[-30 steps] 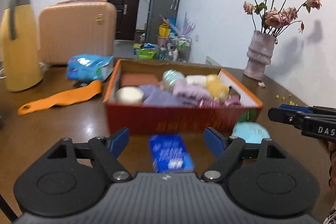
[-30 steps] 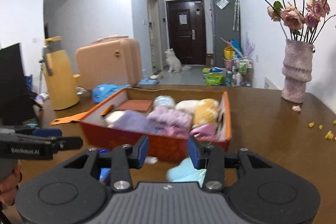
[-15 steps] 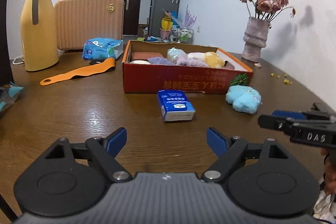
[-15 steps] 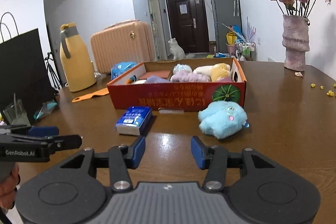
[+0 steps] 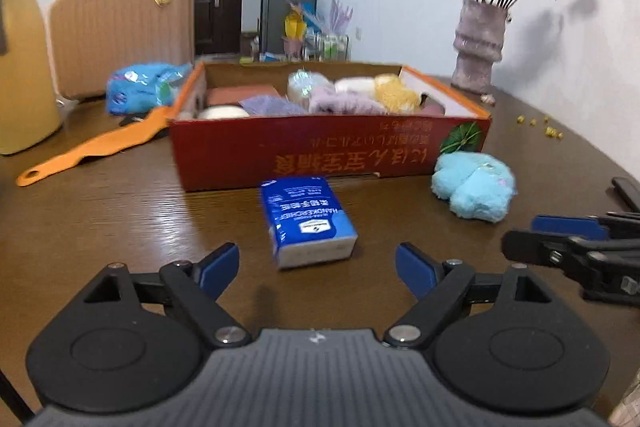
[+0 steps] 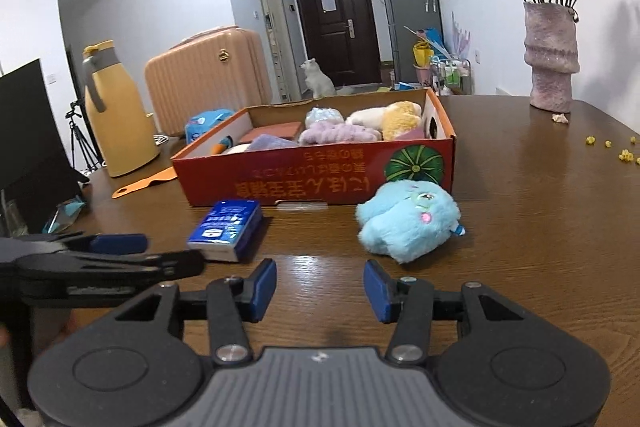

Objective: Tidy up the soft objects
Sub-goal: 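Grasp the blue tissue packet with the left tool, then hold the tissue packet with both tools and lift it toward the box, then lower the tissue packet into the box and open both tools, then reach both tools to the light-blue plush toy and grasp it, then lift the plush toy with both tools and carry it over the box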

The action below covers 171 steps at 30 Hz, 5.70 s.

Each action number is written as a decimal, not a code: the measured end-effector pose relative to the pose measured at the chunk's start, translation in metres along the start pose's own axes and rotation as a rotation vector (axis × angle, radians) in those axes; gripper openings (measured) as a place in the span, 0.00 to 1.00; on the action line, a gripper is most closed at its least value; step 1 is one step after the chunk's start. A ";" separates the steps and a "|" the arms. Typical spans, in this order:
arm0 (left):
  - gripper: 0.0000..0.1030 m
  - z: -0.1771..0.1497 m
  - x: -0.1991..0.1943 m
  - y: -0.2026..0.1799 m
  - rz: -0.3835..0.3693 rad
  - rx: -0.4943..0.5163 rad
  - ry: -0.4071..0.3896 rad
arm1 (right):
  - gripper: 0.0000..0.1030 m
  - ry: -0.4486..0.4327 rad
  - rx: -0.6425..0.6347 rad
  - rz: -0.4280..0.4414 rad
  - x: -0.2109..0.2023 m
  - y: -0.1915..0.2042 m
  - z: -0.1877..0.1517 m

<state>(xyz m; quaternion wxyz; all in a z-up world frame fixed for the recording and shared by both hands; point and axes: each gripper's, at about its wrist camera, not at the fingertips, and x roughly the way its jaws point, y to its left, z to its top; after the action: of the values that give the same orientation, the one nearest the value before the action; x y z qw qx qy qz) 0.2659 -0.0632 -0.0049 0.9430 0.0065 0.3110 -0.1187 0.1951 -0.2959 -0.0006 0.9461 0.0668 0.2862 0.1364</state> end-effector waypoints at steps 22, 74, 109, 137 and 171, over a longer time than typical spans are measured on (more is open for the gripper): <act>0.72 -0.017 -0.025 0.027 0.028 -0.071 0.010 | 0.46 0.016 0.039 0.100 0.026 -0.012 0.005; 0.18 0.126 0.058 0.048 -0.263 -0.242 -0.027 | 0.20 -0.084 0.010 0.126 0.100 0.003 0.129; 0.76 0.061 -0.067 0.020 0.016 -0.013 -0.148 | 0.53 -0.156 -0.101 0.006 -0.016 -0.004 0.096; 0.86 -0.051 -0.093 -0.037 0.001 -0.035 -0.081 | 0.62 -0.115 -0.012 -0.041 -0.094 -0.045 -0.060; 0.27 0.010 0.039 -0.055 -0.420 -0.148 0.126 | 0.26 0.033 0.232 0.146 0.039 -0.093 0.007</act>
<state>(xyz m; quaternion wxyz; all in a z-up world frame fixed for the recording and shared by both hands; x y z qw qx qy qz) 0.2893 -0.1261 -0.0165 0.8742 -0.1200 0.3716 -0.2886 0.2509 -0.3730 -0.0338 0.9148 0.1940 0.3098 0.1718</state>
